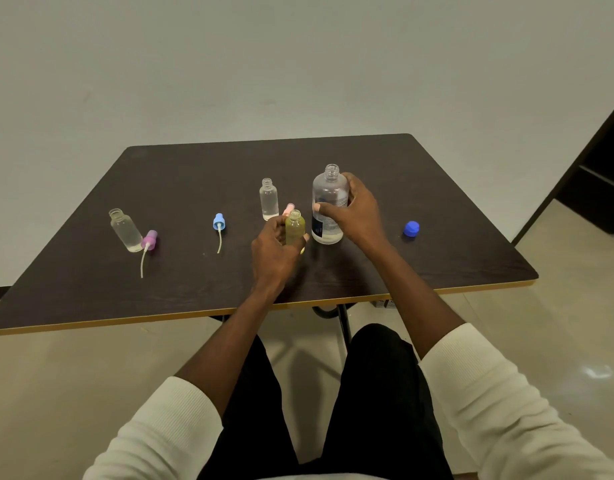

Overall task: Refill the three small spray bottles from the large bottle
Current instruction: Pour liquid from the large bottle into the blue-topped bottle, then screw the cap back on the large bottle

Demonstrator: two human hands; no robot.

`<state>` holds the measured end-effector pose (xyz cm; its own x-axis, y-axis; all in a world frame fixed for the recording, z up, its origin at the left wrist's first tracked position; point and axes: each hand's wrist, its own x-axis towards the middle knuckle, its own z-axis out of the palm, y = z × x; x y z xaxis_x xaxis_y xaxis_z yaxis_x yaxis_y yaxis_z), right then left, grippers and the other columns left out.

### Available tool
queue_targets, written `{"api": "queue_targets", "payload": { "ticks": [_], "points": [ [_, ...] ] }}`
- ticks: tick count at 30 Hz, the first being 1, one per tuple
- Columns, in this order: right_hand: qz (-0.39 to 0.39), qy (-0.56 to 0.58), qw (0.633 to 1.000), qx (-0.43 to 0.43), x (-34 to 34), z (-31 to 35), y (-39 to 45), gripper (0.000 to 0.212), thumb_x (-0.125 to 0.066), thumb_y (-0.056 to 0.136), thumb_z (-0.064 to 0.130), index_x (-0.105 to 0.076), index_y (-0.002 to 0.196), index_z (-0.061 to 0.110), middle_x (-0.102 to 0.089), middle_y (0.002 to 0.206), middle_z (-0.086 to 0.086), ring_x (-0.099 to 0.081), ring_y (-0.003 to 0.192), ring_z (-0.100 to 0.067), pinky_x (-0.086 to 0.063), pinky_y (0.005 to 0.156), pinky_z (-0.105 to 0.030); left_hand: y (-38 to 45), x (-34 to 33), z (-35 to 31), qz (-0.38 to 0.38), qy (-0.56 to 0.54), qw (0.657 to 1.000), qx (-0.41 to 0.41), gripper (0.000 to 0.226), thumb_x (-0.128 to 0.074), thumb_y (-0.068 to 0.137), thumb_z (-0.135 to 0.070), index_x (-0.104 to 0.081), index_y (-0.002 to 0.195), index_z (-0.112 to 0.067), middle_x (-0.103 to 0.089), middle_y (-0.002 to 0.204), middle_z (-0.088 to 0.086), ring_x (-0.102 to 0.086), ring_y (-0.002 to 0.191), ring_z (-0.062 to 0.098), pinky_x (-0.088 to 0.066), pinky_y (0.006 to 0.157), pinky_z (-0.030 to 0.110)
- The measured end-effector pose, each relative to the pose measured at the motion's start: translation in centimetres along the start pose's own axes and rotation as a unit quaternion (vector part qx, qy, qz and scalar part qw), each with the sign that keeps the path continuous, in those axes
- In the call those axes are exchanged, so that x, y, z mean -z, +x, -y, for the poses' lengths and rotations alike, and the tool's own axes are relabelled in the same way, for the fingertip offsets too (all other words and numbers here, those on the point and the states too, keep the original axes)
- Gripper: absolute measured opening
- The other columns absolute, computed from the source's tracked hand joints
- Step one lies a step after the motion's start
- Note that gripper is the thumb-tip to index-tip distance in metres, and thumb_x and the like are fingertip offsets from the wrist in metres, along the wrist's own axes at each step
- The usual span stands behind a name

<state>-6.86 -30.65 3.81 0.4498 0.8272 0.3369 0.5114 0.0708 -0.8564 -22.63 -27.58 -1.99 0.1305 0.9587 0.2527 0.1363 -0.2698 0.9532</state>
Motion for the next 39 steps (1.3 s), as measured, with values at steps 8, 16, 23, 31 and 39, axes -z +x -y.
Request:
{"api": "queue_targets", "payload": {
  "ticks": [8,16,23,31,39],
  "points": [
    [-0.043,0.011,0.999,-0.031,-0.6,-0.4,-0.8,0.091,-0.082,0.071,0.046,-0.038,0.145,0.016,-0.050,0.143,-0.002,-0.049,0.128,-0.016,-0.043,0.104,-0.032,-0.1,0.1,-0.2,-0.004,0.002,1.000,0.001,0.038,-0.081,0.085,-0.019,-0.068,0.120,-0.017,-0.075,0.102,-0.011,-0.071,0.094,-0.001,-0.060,0.086,0.029],
    [-0.216,-0.021,0.952,0.215,-1.9,2.9,-3.6,0.025,-0.067,0.087,0.007,-0.061,0.110,-0.001,-0.062,0.108,-0.013,-0.059,0.098,-0.021,-0.044,0.085,-0.012,0.2,0.7,-0.3,-0.044,-0.055,0.997,0.008,0.030,-0.083,0.082,-0.012,-0.066,0.106,-0.018,-0.076,0.102,-0.003,-0.073,0.096,0.008,-0.062,0.086,0.037],
    [-0.114,-0.008,0.969,0.218,-6.6,4.1,-3.5,0.009,-0.059,0.087,0.000,-0.067,0.092,0.004,-0.066,0.087,-0.006,-0.059,0.078,-0.015,-0.052,0.070,-0.030,1.2,7.4,0.1,-0.107,-0.019,0.993,-0.037,0.035,-0.083,0.083,-0.012,-0.064,0.110,-0.020,-0.072,0.102,-0.006,-0.071,0.095,0.006,-0.058,0.083,0.020],
    [0.055,-0.016,0.988,0.141,-13.7,3.7,-2.4,0.015,-0.059,0.091,0.005,-0.070,0.100,0.009,-0.069,0.094,-0.001,-0.061,0.084,-0.008,-0.054,0.078,-0.023,5.2,14.4,2.3,-0.161,0.043,0.986,0.017,0.042,-0.083,0.082,-0.017,-0.063,0.120,-0.015,-0.073,0.108,-0.003,-0.071,0.101,0.010,-0.060,0.092,0.037],
    [0.069,-0.031,0.993,0.087,-17.6,3.0,-1.3,0.015,-0.057,0.087,0.004,-0.070,0.091,0.010,-0.069,0.090,-0.001,-0.062,0.084,-0.012,-0.054,0.078,-0.032,8.0,14.5,3.9,-0.160,0.047,0.985,0.039,0.042,-0.081,0.084,-0.017,-0.061,0.121,-0.015,-0.072,0.113,-0.001,-0.070,0.104,0.012,-0.058,0.094,0.033]
  ]
}}
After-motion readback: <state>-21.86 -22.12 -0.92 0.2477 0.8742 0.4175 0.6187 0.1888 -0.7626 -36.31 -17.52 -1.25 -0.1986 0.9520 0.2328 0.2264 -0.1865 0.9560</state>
